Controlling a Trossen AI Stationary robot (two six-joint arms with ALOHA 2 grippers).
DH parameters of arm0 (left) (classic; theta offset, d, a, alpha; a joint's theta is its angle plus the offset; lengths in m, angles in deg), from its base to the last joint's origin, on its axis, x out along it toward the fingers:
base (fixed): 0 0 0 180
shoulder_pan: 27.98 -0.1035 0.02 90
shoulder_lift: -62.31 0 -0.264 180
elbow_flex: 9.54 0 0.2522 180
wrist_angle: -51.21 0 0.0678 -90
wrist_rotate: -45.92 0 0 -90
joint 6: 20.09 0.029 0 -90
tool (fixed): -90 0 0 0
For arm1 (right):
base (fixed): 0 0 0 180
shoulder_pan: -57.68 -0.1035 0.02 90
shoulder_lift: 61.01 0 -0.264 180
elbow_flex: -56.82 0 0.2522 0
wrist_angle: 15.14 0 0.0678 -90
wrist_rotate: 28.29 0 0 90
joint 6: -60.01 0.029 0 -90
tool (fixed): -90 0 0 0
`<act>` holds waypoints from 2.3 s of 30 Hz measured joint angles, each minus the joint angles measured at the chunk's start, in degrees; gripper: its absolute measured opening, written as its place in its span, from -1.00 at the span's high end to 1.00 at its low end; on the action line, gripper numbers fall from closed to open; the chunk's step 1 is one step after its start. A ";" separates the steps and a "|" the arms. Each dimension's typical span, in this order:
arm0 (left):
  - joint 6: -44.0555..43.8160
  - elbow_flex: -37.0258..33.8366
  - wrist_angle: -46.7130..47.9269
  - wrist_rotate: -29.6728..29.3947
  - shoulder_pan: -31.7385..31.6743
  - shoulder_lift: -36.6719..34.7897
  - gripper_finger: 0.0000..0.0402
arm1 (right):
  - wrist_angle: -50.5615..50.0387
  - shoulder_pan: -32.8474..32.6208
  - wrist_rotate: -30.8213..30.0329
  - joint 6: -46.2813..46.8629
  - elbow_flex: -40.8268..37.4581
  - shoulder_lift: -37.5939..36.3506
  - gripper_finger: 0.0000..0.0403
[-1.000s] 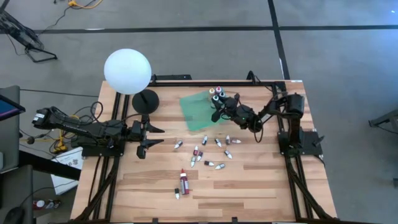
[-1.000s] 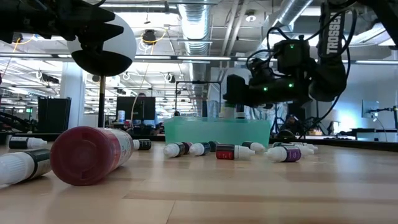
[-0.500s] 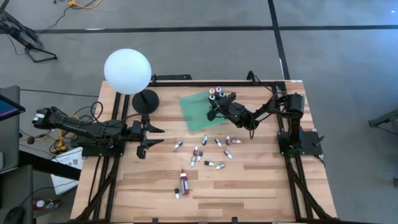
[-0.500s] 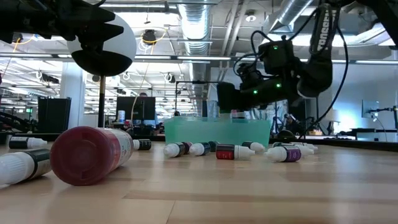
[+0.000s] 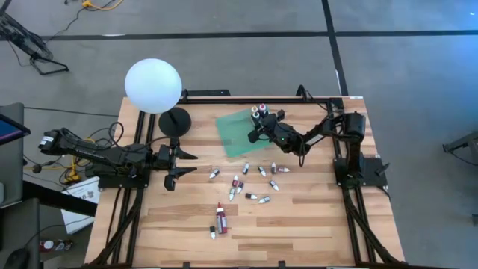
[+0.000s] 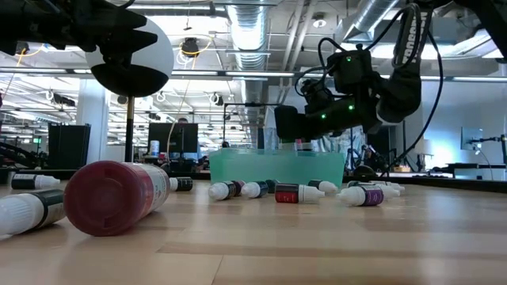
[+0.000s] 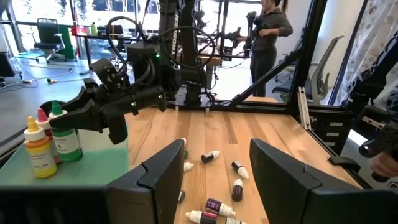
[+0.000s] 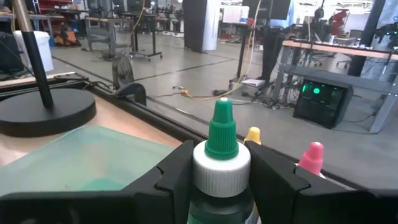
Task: Pick & Place food coloring
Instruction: Put the green food coloring bottle into the green bin, then put the red food coloring bottle into the green bin
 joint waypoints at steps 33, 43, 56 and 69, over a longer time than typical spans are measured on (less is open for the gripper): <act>-0.15 -0.02 0.04 0.00 0.00 0.02 0.12 | 4.50 1.58 0.33 -4.15 0.00 0.00 0.29; -0.74 -0.02 1.01 0.00 0.00 0.01 0.12 | 10.89 0.32 0.23 -13.69 0.00 -6.19 0.29; -0.70 -0.02 1.37 -0.08 0.00 0.01 0.12 | -13.18 -9.86 0.28 -23.54 0.00 -29.37 0.30; -1.19 -0.04 1.45 7.86 0.00 2.17 0.12 | -48.94 -25.81 1.25 -14.13 0.00 -44.69 0.35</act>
